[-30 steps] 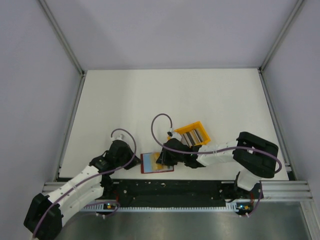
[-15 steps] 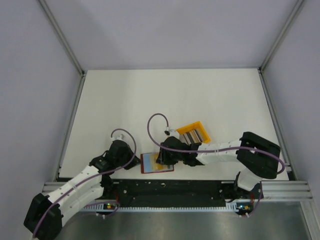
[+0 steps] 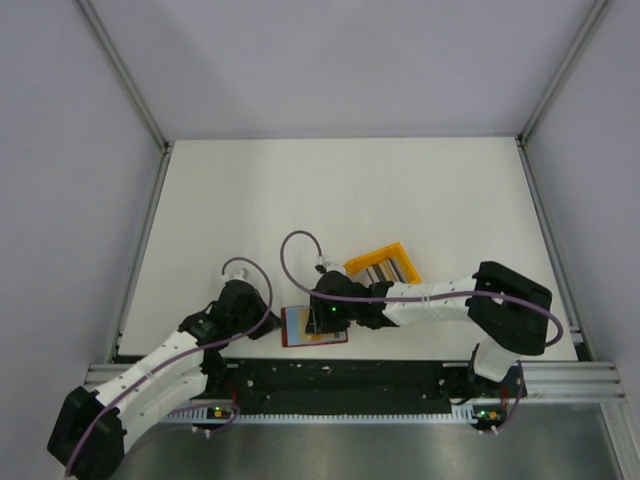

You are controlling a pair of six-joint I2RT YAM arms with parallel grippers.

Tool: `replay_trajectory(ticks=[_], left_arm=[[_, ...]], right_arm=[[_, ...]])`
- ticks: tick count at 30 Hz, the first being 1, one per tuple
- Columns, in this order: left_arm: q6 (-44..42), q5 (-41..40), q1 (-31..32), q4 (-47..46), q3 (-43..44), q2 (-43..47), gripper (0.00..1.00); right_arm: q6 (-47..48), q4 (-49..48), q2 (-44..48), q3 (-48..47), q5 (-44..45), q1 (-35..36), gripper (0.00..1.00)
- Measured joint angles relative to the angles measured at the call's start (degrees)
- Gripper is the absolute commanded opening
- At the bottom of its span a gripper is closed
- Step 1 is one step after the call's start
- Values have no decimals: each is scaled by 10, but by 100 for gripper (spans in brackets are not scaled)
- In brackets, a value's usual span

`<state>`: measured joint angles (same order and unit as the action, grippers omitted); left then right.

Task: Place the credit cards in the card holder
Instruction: Insert the credit card into the card holder.

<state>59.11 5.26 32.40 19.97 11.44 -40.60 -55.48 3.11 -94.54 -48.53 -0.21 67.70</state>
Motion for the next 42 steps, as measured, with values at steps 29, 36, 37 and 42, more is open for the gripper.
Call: replay_trajectory(ticks=[29,36,37,42], left_arm=[[-1,0,0,0,0,0,0],[-1,0,0,0,0,0,0],[-1,0,0,0,0,0,0],[-1,0,0,0,0,0,0]], right_arm=[[17,61,-3,-29,64,5,43],[17,34,-18,-29,42,5,43],[17,30,-20,-29,37,5,43],[19,15,-32,-30,20,5,43]])
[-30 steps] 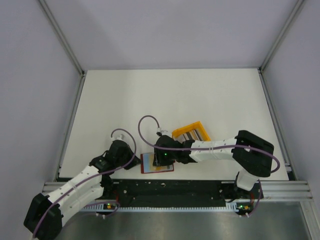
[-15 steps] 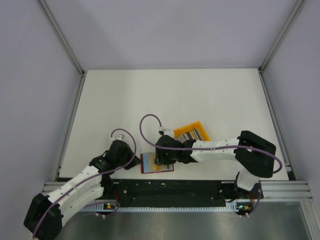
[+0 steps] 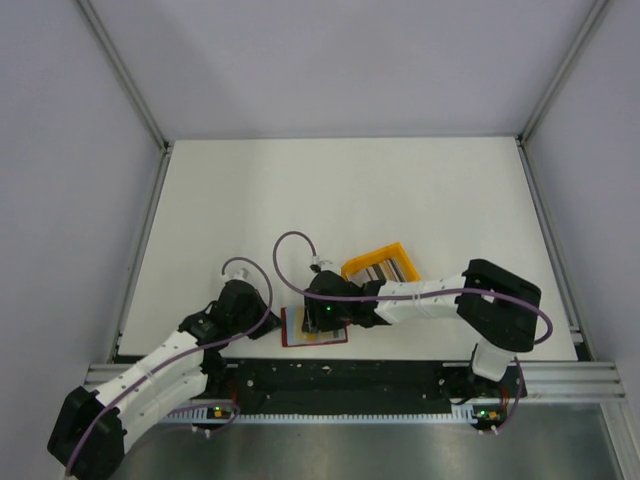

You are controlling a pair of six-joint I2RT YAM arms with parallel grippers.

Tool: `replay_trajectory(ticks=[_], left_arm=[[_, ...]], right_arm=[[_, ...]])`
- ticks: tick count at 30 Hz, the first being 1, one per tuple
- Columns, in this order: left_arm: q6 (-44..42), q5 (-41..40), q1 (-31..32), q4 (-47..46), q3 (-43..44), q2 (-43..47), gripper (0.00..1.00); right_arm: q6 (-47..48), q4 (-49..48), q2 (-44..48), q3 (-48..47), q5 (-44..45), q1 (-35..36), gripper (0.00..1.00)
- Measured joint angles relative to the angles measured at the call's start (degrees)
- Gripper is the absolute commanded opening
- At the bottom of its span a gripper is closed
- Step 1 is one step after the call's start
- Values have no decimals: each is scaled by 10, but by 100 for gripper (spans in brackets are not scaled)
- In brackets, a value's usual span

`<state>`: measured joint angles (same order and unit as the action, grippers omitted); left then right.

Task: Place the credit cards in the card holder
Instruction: Insert the credit card into the card holder.

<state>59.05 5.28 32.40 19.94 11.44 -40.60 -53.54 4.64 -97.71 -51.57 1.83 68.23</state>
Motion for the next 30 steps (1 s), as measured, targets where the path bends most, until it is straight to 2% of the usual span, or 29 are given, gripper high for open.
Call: replay_trajectory(ticks=[15,20,25,30], left_arm=[[-1,0,0,0,0,0,0],[-3,0,0,0,0,0,0],[-3,0,0,0,0,0,0],[-5,-2,0,2,0,0,0]], right_arm=[[16,-3,-12,-12,-3,0,42],[22,-7,-22,-21,-11,0,40],[25,-12,-24,-21,-28,0,32],[24,-21,-32,-21,-45,0,32]])
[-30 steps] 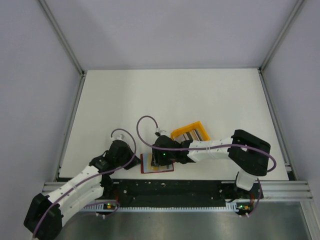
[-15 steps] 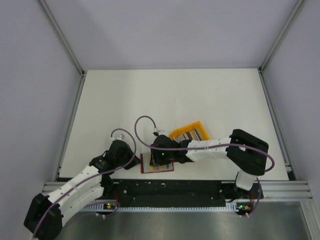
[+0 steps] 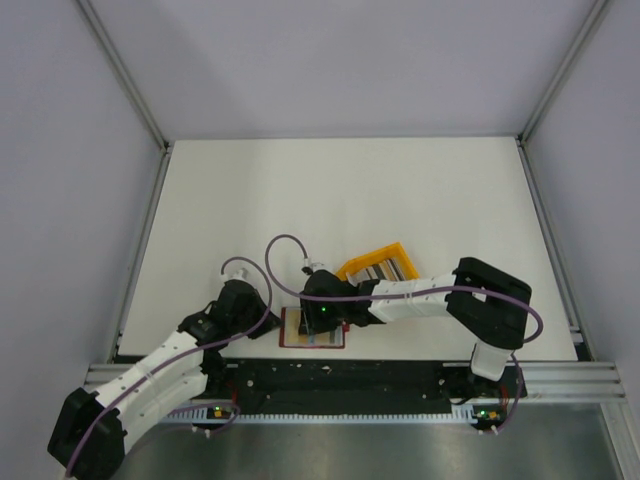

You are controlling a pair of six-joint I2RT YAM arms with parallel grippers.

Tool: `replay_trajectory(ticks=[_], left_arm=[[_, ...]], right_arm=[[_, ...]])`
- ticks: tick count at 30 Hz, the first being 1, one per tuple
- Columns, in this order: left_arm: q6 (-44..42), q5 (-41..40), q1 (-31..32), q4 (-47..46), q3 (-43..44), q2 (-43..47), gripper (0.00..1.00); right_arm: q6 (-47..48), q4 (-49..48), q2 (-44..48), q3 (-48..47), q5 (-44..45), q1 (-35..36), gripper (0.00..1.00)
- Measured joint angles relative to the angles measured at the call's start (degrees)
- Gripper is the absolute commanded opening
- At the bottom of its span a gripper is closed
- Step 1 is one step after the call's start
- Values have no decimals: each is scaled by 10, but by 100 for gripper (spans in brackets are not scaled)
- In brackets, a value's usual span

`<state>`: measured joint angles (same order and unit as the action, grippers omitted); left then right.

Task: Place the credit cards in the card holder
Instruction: Insert the credit card into the card holder.

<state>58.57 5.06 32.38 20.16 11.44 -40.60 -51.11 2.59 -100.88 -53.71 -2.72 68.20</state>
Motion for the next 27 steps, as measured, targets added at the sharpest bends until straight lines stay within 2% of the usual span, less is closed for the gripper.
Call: replay_trajectory(ticks=[5,13,18,22,27], left_arm=[[-1,-1,0,0,0,0,0],[-1,-3,0,5,0,4,0],[-3,-5,0,16,6,4,0],[-9,-12,0,33,16,3,0],[-18,-22,0,51,32,4,0]], right_arm=[[1,-3,0,0,-8,0,32],[13,3,7,1,7,0,40],[26,31,69,10,58,0,43],[30,56,131,27,104,0,51],[27,90,185,52,156,-2,51]])
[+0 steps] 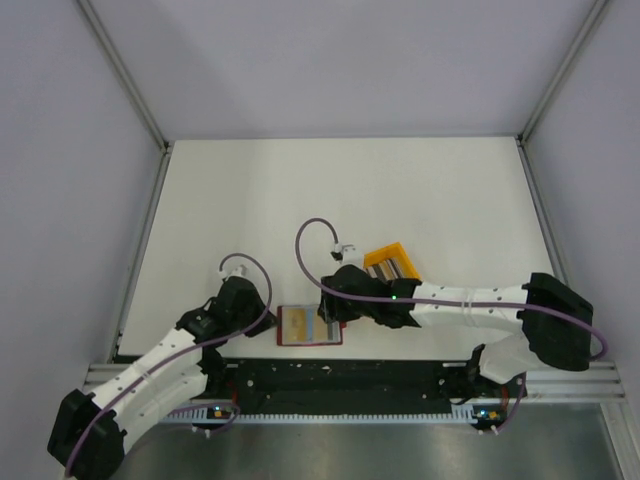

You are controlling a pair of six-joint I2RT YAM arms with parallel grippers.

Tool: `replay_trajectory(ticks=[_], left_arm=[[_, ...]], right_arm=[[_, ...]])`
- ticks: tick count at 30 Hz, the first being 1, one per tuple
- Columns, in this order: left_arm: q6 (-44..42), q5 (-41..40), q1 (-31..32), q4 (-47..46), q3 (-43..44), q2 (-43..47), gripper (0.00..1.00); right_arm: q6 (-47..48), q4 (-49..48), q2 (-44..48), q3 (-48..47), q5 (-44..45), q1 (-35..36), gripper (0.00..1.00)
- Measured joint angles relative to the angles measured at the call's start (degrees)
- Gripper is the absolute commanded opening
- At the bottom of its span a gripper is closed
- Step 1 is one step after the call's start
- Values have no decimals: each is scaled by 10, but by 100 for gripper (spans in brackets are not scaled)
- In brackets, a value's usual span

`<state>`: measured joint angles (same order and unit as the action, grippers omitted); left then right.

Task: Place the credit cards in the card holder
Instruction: Insert the credit card into the card holder.

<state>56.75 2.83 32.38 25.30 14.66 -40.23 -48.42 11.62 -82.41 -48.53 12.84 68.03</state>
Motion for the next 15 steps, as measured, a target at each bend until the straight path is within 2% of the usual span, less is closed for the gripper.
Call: replay_trajectory(ticks=[15], left_arm=[[-13,-17,0,28,21,0,0]], right_arm=[[15,40,-43,12,2,-64,51]])
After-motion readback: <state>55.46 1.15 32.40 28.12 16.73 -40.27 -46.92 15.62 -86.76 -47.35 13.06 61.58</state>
